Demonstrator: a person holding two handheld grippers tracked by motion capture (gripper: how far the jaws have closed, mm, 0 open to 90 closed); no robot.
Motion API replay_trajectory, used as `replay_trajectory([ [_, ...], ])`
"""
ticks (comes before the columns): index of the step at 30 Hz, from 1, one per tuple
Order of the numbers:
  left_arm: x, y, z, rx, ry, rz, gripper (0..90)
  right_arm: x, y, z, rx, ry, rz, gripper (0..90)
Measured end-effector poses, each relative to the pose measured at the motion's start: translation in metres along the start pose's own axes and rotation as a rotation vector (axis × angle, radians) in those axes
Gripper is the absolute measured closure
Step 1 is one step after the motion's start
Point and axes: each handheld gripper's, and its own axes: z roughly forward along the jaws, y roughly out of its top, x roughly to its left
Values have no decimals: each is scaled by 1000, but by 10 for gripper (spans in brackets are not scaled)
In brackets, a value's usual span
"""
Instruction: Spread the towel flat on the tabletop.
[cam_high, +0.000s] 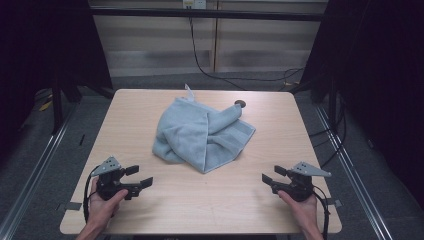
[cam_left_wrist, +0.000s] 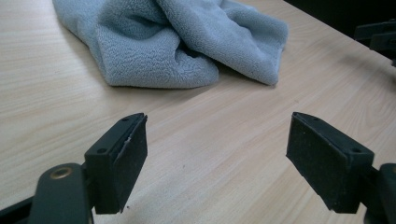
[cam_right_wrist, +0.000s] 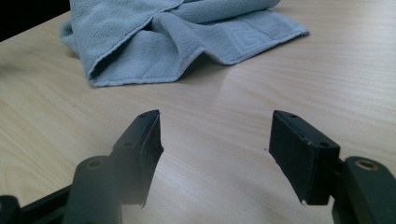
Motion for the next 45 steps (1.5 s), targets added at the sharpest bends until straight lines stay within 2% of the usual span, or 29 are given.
replay_trajectory([
  [6, 2, 0, 3, 14, -13, -42, 219, 4, 0, 3, 27, -6, -3, 332],
  [8, 2, 0, 4, 18, -13, -39, 219, 6, 1, 4, 47, -19, -8, 340],
  [14, 0, 0, 3, 20, -8, -27, 218, 11, 4, 8, 69, 27, 8, 358],
  [18, -5, 0, 6, 31, -18, -7, 223, 17, 10, 13, 90, 76, -5, 406],
  [21, -10, 2, 13, 44, -44, 8, 231, 23, 16, 18, 100, 113, -14, 424],
  [24, -16, 7, 21, 59, -61, 31, 262, 28, 25, 26, 110, 143, -39, 437],
  [26, -18, 12, 24, 53, -80, 36, 316, 28, 33, 33, 119, 150, -52, 444],
  [28, -19, 15, 26, 61, -99, 51, 371, 26, 39, 44, 137, 176, -48, 434],
  [29, -20, 16, 26, 63, -96, 53, 395, 24, 41, 50, 145, 196, -38, 434],
  [30, -19, 16, 26, 67, -91, 50, 413, 23, 41, 55, 142, 198, -32, 438],
  [31, -18, 16, 26, 72, -83, 48, 414, 22, 41, 60, 140, 199, -38, 444],
  [34, -13, 18, 29, 71, -77, 38, 423, 23, 47, 70, 190, 192, -75, 452],
  [36, -11, 23, 31, 72, -56, 62, 401, 21, 56, 75, 175, 205, -72, 470],
  [40, -3, 37, 35, 50, -59, 37, 393, 16, 75, 90, 181, 191, -94, 500],
  [42, 2, 44, 39, 28, -47, 25, 397, 16, 83, 99, 190, 190, -100, 510],
  [45, 12, 52, 50, 21, -21, 12, 419, 15, 91, 113, 189, 188, -89, 521],
])
